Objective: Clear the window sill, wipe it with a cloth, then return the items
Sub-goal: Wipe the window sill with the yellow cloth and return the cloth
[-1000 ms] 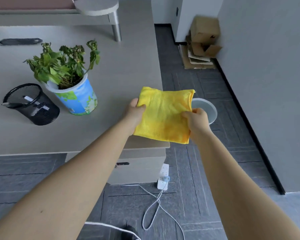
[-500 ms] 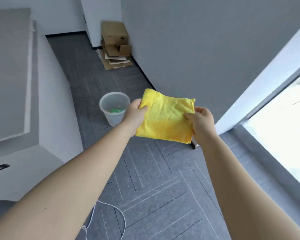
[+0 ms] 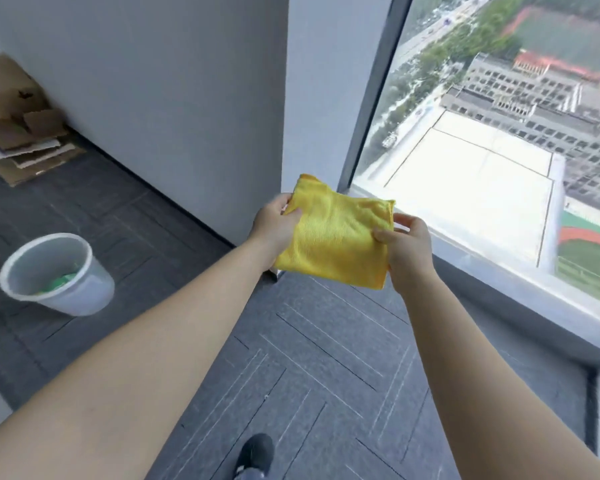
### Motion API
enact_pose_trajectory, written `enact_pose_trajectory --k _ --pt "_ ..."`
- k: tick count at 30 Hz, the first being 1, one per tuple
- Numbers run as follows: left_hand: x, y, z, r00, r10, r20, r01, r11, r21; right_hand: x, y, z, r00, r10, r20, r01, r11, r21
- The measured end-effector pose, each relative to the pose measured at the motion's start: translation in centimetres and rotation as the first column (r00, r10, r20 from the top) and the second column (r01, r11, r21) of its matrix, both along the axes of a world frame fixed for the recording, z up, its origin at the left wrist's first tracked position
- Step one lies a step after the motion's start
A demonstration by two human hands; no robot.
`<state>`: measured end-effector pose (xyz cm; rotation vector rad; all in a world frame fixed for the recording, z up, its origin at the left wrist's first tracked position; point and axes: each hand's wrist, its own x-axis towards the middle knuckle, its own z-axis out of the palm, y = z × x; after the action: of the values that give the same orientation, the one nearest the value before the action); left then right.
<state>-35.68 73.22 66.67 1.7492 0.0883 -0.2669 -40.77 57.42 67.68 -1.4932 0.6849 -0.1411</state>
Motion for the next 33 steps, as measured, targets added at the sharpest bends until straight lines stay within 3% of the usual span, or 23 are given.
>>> enact_pose_trajectory --k 5,11,18,26,33 --pt "5.9 -6.1 -2.0 0.995 -0.087 -0.043 0.087 0.996 -0.006 4.3 -6.1 -2.2 0.998 -0.055 -0.037 0.056 0.998 0.021" --pt "17.0 -14.6 -5.0 0.982 -0.182 -0.051 0.186 0.98 0.068 14.9 -14.2 -5.5 0.991 -0.116 -0.073 0.118 0.993 0.013" --pt "27.6 -23.9 -9.9 0.949 -0.257 -0.183 0.257 0.966 -0.028 24.7 -22.9 -10.5 0.971 -0.201 -0.126 0.197 0.979 -0.043" --pt "37.3 -32.8 -19.2 0.923 -0.238 -0.303 0.255 0.967 0.016 34.7 -32.1 -20.1 0.956 -0.199 -0.215 0.201 0.979 -0.01" --pt "46.2 -39.7 -31.5 0.936 -0.24 -0.257 0.284 0.946 0.154 42.5 -38.8 -32.5 0.954 -0.204 -0.219 0.19 0.978 -0.08"
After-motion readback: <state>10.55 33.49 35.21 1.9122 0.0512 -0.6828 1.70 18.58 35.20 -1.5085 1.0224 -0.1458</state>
